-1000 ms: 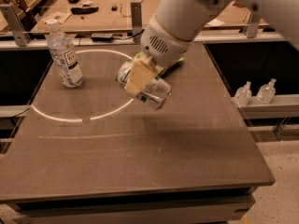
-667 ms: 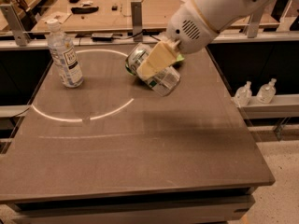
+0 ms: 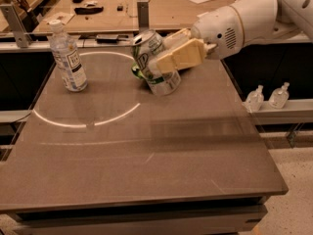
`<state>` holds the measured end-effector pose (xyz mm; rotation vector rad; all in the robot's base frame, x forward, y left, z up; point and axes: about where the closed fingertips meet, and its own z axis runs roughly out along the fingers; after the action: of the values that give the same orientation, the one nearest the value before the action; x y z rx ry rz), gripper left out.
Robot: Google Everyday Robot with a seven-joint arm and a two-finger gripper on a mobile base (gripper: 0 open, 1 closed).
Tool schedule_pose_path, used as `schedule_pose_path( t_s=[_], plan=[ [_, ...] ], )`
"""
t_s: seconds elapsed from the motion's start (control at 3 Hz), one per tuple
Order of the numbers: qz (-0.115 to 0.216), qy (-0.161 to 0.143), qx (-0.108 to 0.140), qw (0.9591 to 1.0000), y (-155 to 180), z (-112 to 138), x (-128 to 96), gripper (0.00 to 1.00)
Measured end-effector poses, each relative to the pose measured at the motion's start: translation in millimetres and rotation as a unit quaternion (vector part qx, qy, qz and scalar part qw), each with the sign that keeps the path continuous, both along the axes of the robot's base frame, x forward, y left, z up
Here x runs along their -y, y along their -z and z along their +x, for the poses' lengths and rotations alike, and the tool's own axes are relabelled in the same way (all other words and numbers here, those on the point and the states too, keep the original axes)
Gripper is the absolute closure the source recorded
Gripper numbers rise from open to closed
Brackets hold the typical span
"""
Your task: Place 7up can upright
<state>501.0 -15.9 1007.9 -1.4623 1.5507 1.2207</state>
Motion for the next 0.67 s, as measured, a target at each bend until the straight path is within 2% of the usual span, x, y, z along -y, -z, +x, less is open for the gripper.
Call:
schedule_pose_path(
  t_s=[0.33, 0.67],
  plan=[
    [0.064, -0.045, 0.016, 0.9968, -17.7, -10.3, -15.7, 1.00],
    [0.060, -0.041, 0.016, 0.9972, -17.8, -9.7, -14.7, 1.00]
  ],
)
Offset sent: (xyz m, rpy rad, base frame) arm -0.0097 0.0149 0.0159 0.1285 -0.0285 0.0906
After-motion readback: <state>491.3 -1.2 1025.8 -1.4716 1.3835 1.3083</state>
